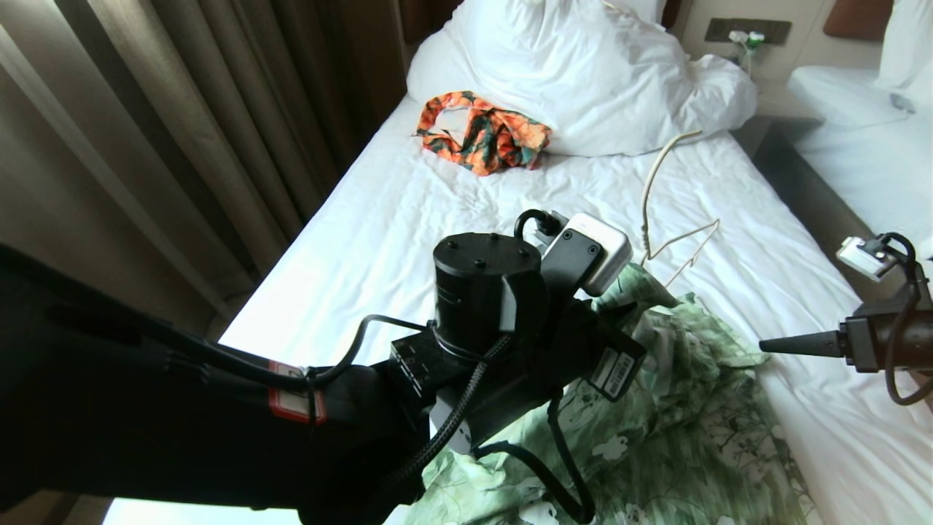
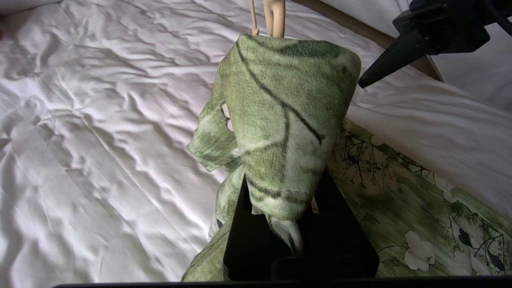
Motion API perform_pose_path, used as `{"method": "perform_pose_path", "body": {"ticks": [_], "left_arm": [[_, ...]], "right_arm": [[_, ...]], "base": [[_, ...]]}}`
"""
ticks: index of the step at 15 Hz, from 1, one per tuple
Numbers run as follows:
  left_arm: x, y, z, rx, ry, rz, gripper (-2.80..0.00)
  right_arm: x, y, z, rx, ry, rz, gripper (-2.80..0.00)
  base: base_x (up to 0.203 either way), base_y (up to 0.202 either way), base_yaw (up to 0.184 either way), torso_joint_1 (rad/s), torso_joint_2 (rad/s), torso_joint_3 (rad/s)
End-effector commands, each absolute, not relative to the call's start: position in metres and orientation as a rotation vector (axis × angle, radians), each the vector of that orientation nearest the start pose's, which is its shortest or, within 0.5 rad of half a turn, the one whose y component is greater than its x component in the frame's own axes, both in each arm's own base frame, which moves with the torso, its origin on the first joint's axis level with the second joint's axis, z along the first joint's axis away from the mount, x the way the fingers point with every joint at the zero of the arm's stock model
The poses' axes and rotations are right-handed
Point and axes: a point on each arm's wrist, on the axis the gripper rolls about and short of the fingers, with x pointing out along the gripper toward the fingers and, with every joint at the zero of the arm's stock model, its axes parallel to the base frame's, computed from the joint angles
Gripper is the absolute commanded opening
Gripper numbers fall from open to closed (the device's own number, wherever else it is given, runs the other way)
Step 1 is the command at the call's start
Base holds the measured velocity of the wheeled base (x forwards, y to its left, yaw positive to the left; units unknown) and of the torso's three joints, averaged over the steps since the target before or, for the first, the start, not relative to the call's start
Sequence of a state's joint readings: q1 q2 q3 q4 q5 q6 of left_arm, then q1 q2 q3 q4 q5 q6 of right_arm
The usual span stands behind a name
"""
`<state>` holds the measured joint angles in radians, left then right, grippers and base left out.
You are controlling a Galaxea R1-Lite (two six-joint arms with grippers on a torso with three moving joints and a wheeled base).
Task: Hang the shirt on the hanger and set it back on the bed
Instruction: Hook the other side of the shirt onto the hanger
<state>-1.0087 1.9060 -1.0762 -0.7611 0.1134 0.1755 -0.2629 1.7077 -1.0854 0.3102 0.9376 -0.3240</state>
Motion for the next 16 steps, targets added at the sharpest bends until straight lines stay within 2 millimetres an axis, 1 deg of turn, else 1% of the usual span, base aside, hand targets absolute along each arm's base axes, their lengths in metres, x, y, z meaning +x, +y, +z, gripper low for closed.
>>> {"method": "perform_pose_path", "body": {"ticks": [1,3,5,7,9,10,14,16], "left_arm": [[0.202,-0.315,0.198,0.201,-0.021,-0.896,-2.8],[0.202,-0.315,0.197,0.202,-0.018,-0.896,-2.8],[0.202,-0.315,0.198,0.201,-0.021,-0.896,-2.8],[0.202,-0.316,0.197,0.203,-0.018,-0.896,-2.8],[0.202,-0.316,0.197,0.204,-0.016,-0.896,-2.8],[0.203,-0.315,0.197,0.204,-0.017,-0.893,-2.8],[0.202,-0.316,0.197,0.205,-0.014,-0.895,-2.8],[0.202,-0.315,0.198,0.206,-0.016,-0.895,-2.8]], "right_arm": [[0.287,-0.049,0.178,0.231,0.682,0.761,-2.8],[0.302,-0.04,0.173,0.173,0.687,0.751,-2.8],[0.316,-0.029,0.169,0.134,0.667,0.781,-2.8],[0.324,-0.017,0.167,0.108,0.662,0.811,-2.8],[0.331,-0.01,0.164,0.067,0.645,0.809,-2.8],[0.334,-0.009,0.163,0.045,0.634,0.805,0.0],[0.334,-0.009,0.164,0.022,0.618,0.809,0.0],[0.339,-0.006,0.159,0.022,0.613,0.827,0.0]], "base": [[0.0,0.0,0.0,0.0,0.0,0.0],[0.0,0.0,0.0,0.0,0.0,0.0],[0.0,0.0,0.0,0.0,0.0,0.0],[0.0,0.0,0.0,0.0,0.0,0.0],[0.0,0.0,0.0,0.0,0.0,0.0],[0.0,0.0,0.0,0.0,0.0,0.0],[0.0,0.0,0.0,0.0,0.0,0.0],[0.0,0.0,0.0,0.0,0.0,0.0]]}}
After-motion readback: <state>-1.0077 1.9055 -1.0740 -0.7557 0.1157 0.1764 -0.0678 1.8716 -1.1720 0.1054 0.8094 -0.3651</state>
